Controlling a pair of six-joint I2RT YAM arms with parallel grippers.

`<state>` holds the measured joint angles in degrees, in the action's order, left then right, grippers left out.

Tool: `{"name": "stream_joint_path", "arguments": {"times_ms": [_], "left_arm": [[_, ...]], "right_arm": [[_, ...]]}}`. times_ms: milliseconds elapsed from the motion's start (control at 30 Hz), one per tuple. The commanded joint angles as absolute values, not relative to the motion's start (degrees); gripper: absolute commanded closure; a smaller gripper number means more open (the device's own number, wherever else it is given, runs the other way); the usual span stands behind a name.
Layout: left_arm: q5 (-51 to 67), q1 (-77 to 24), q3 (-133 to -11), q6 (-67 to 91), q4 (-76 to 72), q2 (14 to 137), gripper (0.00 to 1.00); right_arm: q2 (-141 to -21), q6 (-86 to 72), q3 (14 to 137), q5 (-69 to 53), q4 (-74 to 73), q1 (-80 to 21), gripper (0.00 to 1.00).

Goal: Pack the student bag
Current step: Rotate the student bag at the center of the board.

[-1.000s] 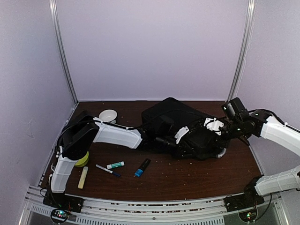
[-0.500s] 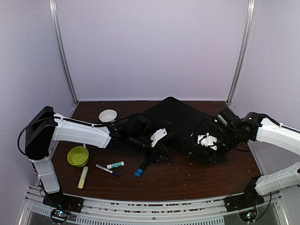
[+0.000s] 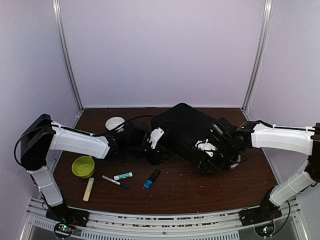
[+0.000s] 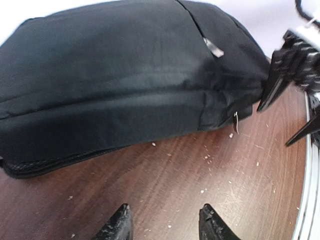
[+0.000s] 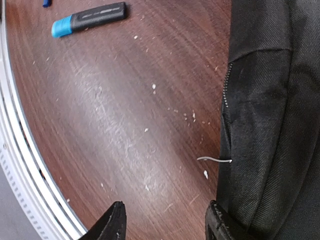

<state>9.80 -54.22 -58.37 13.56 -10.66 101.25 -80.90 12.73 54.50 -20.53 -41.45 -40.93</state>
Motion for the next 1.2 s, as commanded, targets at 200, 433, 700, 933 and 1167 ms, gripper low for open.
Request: {"name": "stream_joint_path", "arguments": {"times_ms": [200, 433, 700, 933, 1167], "left_arm": [[3.35, -54.40, -54.60, 15.67, -15.25, 97.29, 0.52], [3.16, -54.40, -53.51, 15.65, -16.66, 97.65, 0.52], [3.22, -54.40, -51.77, 16.15, -18.43, 97.07, 0.52], [3.11, -54.40, -50.98, 16.34, -19.48, 97.12, 0.52], [5.23, -55.23, -51.17, 9.08, -22.98, 96.35, 0.52]], "right_arm": [[-88.70, -3.89, 57.01, -12.95, -33.43, -41.77, 0.52], [-91.87, -11.99, 62.04, -11.03, -34.50, -41.22, 0.63], [-96.60, -15.30, 62.86, -5.68, -35.85, -39.71, 0.75], [-97.25, -14.80, 62.93, -7.69, -35.04, -36.77, 0.95], [-90.23, -3.89, 62.95, -12.78, -38.74, -36.19, 1.00]]}}
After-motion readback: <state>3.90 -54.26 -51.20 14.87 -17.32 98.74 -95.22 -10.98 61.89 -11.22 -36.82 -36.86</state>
